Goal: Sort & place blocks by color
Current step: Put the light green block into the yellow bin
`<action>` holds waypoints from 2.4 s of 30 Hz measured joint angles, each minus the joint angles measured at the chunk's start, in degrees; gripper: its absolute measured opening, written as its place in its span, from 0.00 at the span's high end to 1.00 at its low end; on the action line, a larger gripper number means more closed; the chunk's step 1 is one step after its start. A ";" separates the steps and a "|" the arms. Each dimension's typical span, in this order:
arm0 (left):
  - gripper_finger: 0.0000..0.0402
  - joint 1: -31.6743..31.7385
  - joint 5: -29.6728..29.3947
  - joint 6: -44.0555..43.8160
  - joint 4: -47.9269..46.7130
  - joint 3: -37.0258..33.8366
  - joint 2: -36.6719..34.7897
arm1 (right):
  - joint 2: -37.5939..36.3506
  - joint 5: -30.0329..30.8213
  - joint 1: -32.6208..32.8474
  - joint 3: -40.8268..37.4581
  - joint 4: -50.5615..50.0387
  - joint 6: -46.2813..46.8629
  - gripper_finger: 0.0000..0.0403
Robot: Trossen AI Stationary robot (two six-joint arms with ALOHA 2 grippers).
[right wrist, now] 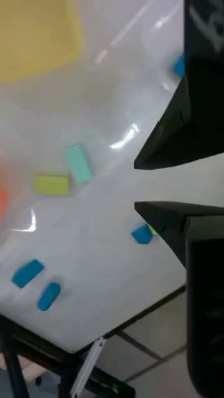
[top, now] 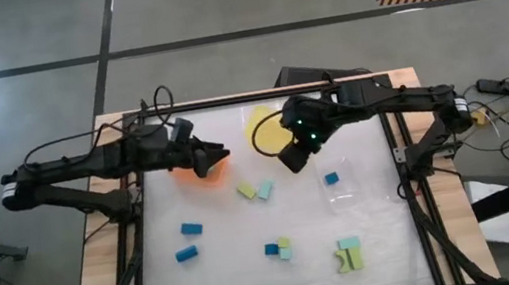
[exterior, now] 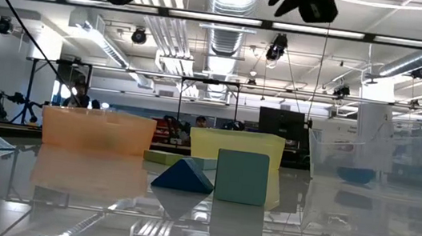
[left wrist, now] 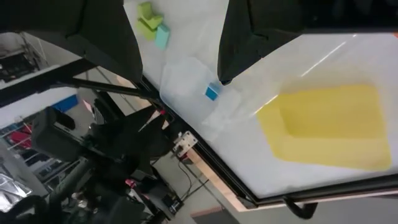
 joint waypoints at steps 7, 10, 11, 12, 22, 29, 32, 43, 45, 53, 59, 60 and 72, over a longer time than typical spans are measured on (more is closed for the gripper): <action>0.52 0.00 -1.23 0.00 0.05 0.00 0.95 | -0.38 0.17 2.22 1.61 -0.48 0.70 0.84; 0.52 0.00 -1.24 0.00 -0.02 0.00 1.53 | -0.70 -0.11 4.47 1.55 -1.06 1.79 0.84; 0.52 0.00 -1.24 0.00 -0.14 0.00 1.58 | -0.70 0.10 5.26 1.45 -0.98 2.98 0.84; 0.52 0.00 -1.24 0.00 -0.14 -0.02 1.60 | -0.66 0.29 6.02 1.23 -0.95 4.05 0.84; 0.52 0.02 -1.38 5.19 -0.04 -0.02 1.64 | 8.92 6.99 12.05 0.68 3.32 14.38 0.84; 0.52 -1.97 -1.06 7.72 -0.14 -0.02 0.13 | 18.19 11.32 11.52 0.70 10.29 7.68 0.84; 0.52 -3.19 -1.00 7.51 -0.13 -0.02 -2.37 | 21.22 11.87 11.31 0.70 12.46 6.03 0.84; 0.52 -4.17 -1.33 9.22 0.01 0.02 -11.64 | 29.04 10.42 8.59 0.70 25.35 2.41 0.62; 0.52 -4.20 -1.32 9.28 0.00 0.02 -12.26 | 29.86 11.00 8.03 0.70 26.82 1.37 0.55; 0.52 -4.17 -1.40 9.33 -0.03 0.04 -12.65 | 32.92 21.66 7.59 0.72 28.24 -4.18 0.32; 0.52 -4.17 -1.40 9.42 -0.01 0.11 -12.08 | 34.23 27.22 8.40 0.66 34.29 -15.21 0.32; 0.52 -4.17 -1.40 9.41 -0.09 0.11 -12.08 | 34.40 27.88 8.69 0.62 34.17 -16.56 0.33; 0.52 -4.17 -1.42 9.66 0.00 0.11 -12.65 | 37.31 31.84 9.97 0.24 34.40 -10.40 0.38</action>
